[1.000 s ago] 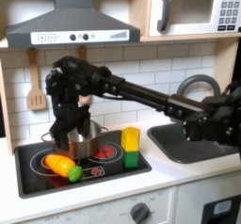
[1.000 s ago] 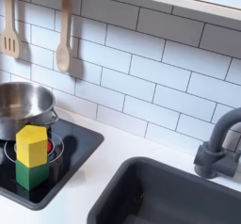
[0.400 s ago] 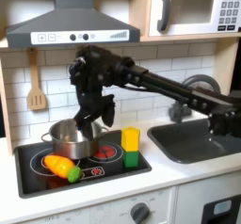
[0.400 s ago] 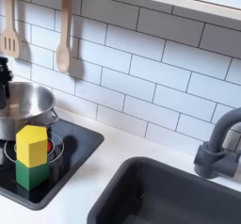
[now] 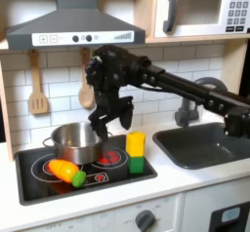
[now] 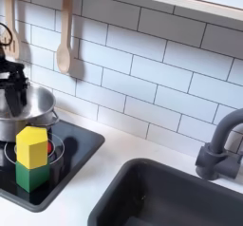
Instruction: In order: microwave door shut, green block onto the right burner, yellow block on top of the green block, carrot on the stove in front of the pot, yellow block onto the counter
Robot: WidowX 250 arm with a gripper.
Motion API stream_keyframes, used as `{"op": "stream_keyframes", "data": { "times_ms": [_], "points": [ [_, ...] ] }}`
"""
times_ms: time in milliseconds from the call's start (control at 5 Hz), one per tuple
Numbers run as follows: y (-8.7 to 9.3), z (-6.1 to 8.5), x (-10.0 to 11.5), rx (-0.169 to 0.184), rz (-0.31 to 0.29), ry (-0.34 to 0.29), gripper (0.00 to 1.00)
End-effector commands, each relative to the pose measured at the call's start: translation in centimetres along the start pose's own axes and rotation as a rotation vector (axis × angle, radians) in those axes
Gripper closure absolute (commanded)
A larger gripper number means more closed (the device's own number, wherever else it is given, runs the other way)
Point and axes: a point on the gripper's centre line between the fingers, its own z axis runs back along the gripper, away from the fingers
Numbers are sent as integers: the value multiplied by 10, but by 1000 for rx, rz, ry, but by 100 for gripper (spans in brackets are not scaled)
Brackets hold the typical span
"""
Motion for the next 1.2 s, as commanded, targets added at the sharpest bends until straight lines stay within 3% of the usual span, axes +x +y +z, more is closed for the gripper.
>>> {"op": "stream_keyframes", "data": {
  "times_ms": [0, 400, 600, 1000],
  "points": [
    [-9, -7, -4, 5, -120, 40, 0],
    [-21, -11, -8, -9, -207, 61, 0],
    [-24, -16, -13, -17, -208, 83, 0],
    [-36, -6, -18, -30, -226, 71, 0]
  ]
}}
